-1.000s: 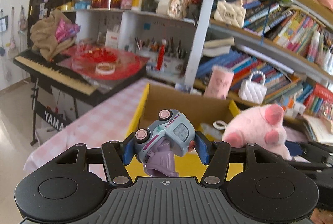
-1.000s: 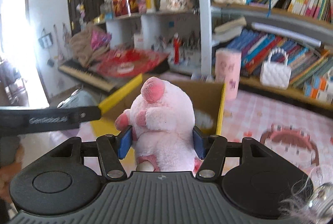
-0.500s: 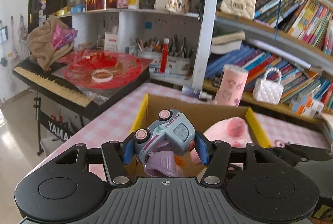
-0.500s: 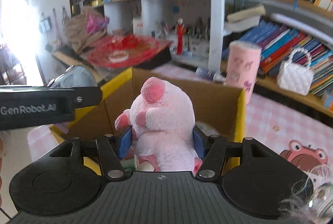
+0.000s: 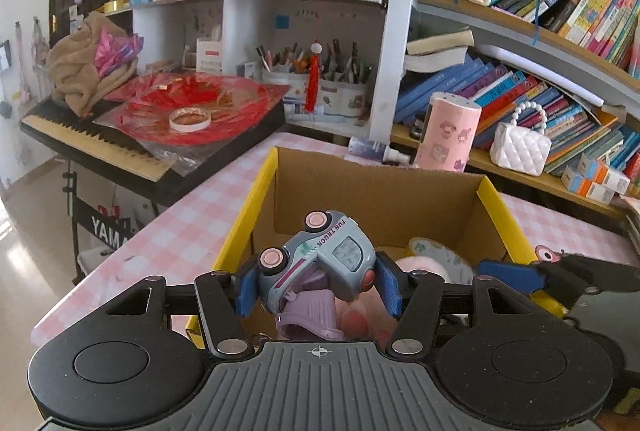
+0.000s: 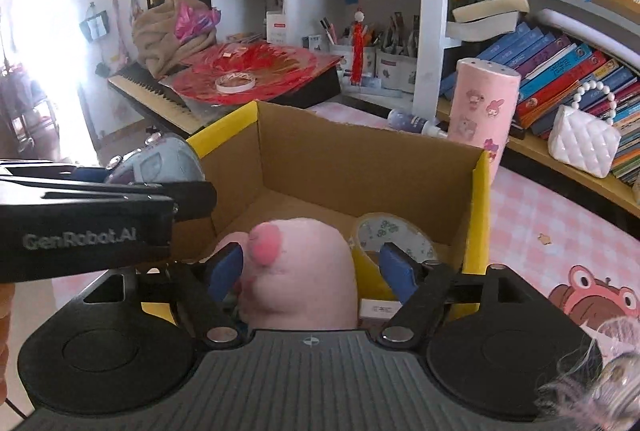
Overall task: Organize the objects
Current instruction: 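Open both tools to drop the toy car and pig into the yellow box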
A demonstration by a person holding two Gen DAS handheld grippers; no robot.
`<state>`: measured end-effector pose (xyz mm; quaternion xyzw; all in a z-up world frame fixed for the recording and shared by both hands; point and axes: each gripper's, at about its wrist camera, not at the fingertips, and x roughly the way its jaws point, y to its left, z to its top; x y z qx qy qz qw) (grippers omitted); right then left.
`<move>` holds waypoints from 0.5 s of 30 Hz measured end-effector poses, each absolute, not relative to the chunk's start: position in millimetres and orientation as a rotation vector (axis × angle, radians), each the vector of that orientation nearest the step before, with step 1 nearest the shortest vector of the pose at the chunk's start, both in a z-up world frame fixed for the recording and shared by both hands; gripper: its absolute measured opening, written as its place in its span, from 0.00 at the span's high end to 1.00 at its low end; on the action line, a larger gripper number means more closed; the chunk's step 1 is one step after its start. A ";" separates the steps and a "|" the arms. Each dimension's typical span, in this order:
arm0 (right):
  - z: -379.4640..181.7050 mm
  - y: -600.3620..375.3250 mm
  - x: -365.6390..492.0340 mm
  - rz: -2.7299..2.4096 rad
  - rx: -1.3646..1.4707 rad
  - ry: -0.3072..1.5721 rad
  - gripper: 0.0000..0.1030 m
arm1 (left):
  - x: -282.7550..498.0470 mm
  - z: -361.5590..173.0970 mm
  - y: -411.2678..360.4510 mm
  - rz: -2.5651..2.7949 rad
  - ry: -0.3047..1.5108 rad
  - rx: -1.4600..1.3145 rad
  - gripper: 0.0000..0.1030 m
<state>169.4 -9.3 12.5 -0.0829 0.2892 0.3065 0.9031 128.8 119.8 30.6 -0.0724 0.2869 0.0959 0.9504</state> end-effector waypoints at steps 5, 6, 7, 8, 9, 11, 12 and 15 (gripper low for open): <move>13.3 -20.4 161.1 0.622 -0.183 0.583 0.27 | 130.5 24.7 117.5 0.193 0.604 -0.141 0.43; 12.3 -22.7 159.2 0.618 -0.188 0.581 0.27 | 131.0 24.5 116.8 0.183 0.606 -0.143 0.41; 11.6 -24.3 158.1 0.614 -0.191 0.581 0.27 | 130.6 24.6 116.1 0.175 0.606 -0.144 0.38; 11.3 -27.3 156.4 0.610 -0.185 0.576 0.27 | 129.8 25.3 114.8 0.172 0.602 -0.142 0.37; 11.6 -30.2 155.5 0.603 -0.175 0.575 0.27 | 128.3 26.4 113.4 0.168 0.592 -0.139 0.37; 12.8 -34.2 153.9 0.593 -0.164 0.576 0.27 | 125.8 29.0 110.8 0.159 0.577 -0.138 0.36; 13.5 -35.9 152.5 0.590 -0.163 0.574 0.27 | 124.1 30.2 109.6 0.157 0.572 -0.138 0.35; 15.7 -40.7 147.9 0.587 -0.159 0.565 0.27 | 117.2 33.8 105.8 0.152 0.560 -0.140 0.35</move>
